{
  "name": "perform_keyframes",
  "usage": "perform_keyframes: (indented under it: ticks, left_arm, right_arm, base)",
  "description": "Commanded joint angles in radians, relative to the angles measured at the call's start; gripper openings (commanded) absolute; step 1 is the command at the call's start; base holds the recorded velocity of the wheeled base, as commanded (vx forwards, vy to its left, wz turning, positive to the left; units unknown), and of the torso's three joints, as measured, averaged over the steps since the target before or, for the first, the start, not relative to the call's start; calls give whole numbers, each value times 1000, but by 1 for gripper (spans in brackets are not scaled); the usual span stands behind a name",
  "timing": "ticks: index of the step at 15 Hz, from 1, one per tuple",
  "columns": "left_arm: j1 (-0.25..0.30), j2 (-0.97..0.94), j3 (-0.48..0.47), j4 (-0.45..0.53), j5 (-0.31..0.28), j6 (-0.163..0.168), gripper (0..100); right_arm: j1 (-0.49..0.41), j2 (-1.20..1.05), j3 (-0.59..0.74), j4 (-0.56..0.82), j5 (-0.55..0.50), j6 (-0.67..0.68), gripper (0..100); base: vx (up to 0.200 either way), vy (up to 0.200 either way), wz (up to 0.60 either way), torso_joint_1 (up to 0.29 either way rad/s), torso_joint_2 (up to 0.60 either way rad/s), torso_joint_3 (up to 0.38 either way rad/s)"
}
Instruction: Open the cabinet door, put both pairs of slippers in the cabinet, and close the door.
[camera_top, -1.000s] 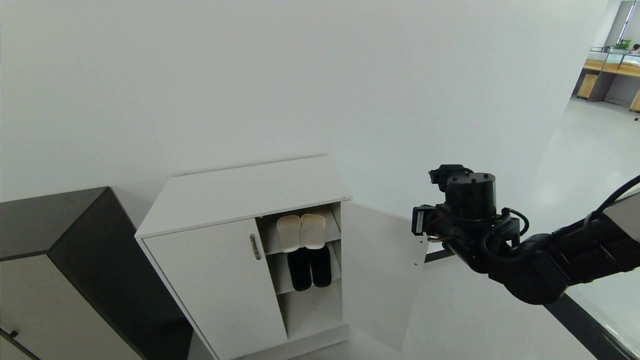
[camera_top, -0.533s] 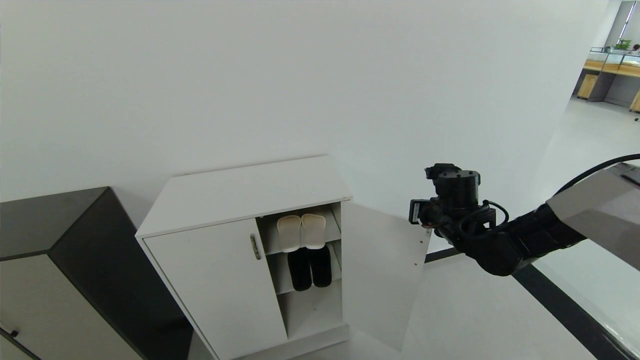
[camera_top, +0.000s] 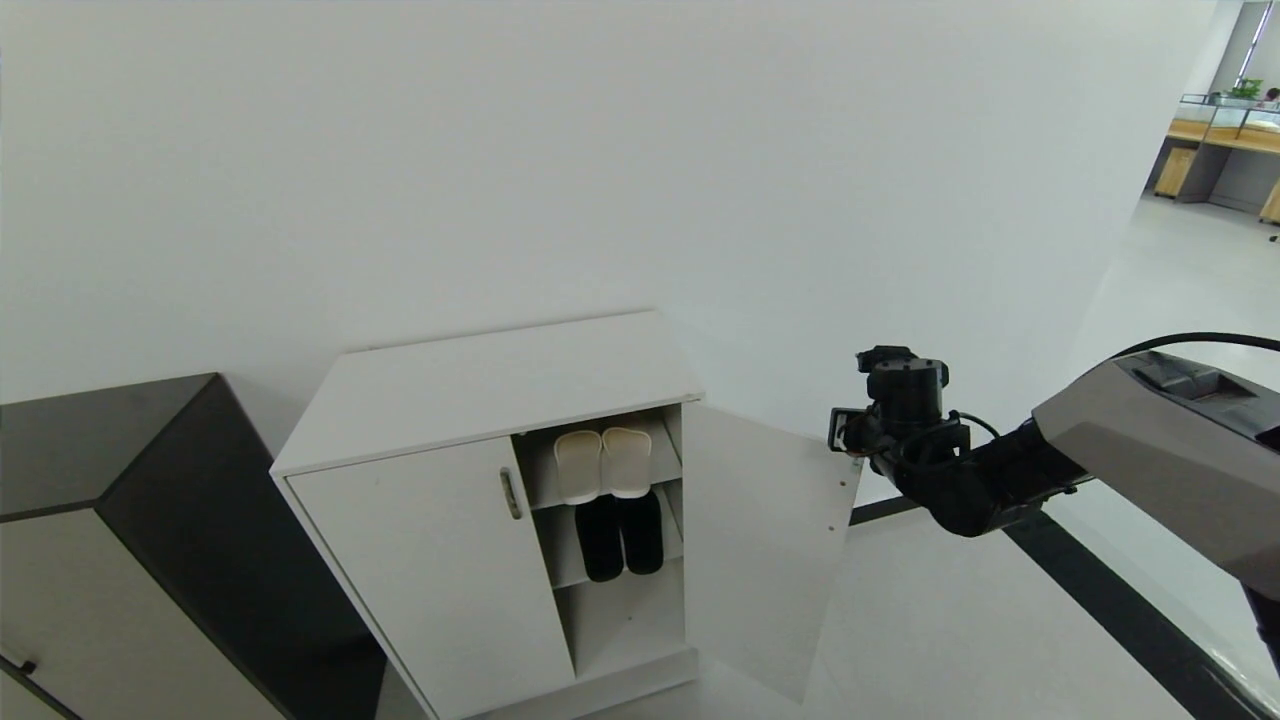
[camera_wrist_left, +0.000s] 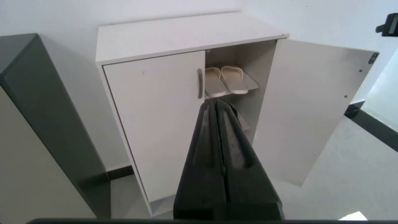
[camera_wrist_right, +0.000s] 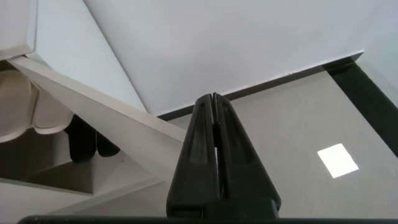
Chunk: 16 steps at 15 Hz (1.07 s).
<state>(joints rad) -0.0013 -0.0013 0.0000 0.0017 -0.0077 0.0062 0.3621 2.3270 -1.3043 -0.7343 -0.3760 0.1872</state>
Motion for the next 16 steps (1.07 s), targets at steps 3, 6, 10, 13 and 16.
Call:
perform_keyframes:
  ticks: [3, 6, 10, 13, 16]
  left_arm:
    - [0, 1, 0, 0, 0, -2, 0]
    - [0, 1, 0, 0, 0, -2, 0]
    - [0, 1, 0, 0, 0, 0, 0]
    - [0, 1, 0, 0, 0, -2, 0]
    - [0, 1, 0, 0, 0, 0, 0]
  right_arm:
    - [0, 38, -7, -1, -1, 0, 0]
    - [0, 38, -6, 3, 0, 0, 0]
    - [1, 45, -6, 7, -1, 0, 0]
    - [1, 45, -4, 9, -1, 0, 0]
    - [4, 45, -3, 26, 0, 0, 0]
  base:
    - [0, 0, 0, 0, 0, 0]
    - [0, 0, 0, 0, 0, 0]
    - [0, 0, 0, 0, 0, 0]
    - [0, 0, 0, 0, 0, 0]
    - [0, 0, 0, 0, 0, 0]
